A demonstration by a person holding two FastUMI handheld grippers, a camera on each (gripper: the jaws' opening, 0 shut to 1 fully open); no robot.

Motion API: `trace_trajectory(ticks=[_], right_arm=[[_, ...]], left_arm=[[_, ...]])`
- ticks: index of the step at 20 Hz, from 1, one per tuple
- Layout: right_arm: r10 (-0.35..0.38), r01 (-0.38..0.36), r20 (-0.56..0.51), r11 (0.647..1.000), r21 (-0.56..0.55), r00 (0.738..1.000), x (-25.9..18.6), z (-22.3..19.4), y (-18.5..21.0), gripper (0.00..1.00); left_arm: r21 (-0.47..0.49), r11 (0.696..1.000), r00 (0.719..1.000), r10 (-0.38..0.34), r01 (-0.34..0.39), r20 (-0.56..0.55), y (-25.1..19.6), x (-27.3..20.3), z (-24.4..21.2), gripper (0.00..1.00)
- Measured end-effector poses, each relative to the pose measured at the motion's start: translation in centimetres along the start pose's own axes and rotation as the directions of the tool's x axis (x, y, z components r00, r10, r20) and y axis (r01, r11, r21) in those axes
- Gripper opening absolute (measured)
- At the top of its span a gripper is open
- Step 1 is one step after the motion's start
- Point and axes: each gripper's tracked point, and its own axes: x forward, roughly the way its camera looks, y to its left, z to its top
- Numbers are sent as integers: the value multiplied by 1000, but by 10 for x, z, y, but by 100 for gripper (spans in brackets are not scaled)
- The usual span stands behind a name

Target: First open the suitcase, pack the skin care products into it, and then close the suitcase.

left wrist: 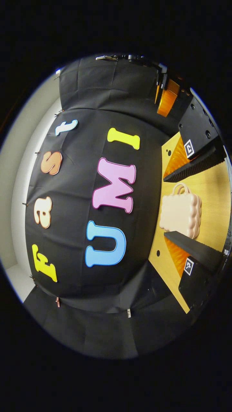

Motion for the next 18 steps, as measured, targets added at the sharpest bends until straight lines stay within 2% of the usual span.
trace_trajectory(ticks=[6, 18], right_arm=[[14, -13, 25, 998, -59, 1000, 2, 12, 4, 97], [46, -45, 16, 997, -70, 999, 8, 10, 16, 97]], left_arm=[[-7, 1000, 999, -8, 8, 33, -3, -1, 12, 96], [-16, 1000, 1000, 8, -8, 4, 1, -4, -1, 96]])
